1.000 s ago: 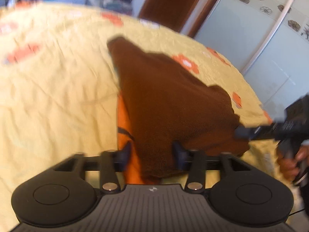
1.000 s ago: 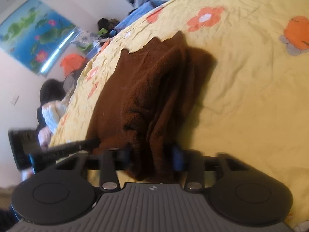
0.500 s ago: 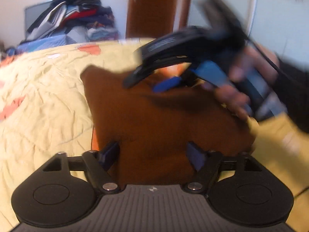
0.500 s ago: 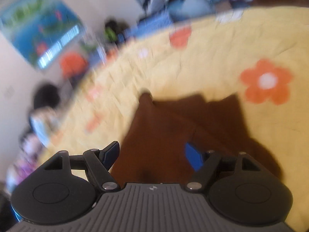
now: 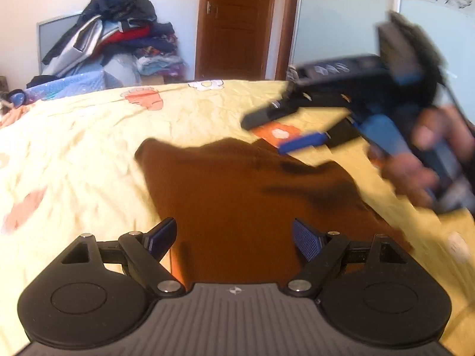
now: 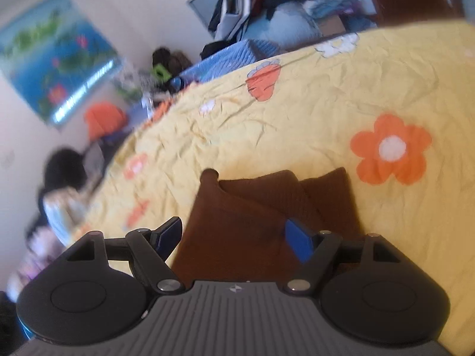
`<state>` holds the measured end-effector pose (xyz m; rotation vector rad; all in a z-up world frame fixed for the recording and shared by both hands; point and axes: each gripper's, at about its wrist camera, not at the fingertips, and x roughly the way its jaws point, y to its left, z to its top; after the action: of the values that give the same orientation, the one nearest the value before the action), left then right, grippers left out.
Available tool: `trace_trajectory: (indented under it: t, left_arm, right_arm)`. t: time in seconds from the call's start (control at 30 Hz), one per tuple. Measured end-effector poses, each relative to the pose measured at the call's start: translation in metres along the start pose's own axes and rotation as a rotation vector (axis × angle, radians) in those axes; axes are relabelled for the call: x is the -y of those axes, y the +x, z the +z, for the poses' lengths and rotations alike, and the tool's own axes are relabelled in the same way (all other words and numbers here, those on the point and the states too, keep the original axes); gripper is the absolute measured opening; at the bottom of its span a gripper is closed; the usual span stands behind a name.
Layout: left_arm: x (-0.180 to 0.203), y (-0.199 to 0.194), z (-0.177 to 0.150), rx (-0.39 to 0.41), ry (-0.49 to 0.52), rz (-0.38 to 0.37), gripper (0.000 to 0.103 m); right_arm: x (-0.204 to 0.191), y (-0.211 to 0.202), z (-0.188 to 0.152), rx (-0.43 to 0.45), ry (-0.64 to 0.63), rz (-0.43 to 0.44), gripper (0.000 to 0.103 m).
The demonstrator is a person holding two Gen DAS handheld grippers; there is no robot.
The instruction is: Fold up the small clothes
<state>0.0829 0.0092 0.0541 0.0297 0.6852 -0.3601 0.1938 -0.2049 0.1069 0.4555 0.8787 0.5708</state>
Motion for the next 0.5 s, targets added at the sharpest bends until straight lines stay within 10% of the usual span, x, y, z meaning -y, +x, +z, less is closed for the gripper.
trace_trajectory:
  t: [0.13,0.33,0.5]
  left_arm:
    - [-0.015,0.061,0.011,-0.139,-0.069,-0.018,0.089]
    - [-0.015,0.040,0.007,-0.090,-0.097,0.010,0.090]
    - [-0.048,0.000,-0.020,-0.108,-0.327,-0.074,0.090]
  right_arm:
    - [0.037,0.019,-0.014,-0.050,0.126,-0.077,0.077]
    - [0.053,0.004,-0.028,0.022,0.111,-0.036,0.063]
    - [0.040,-0.063,-0.043,0.120,0.086,-0.028,0.088]
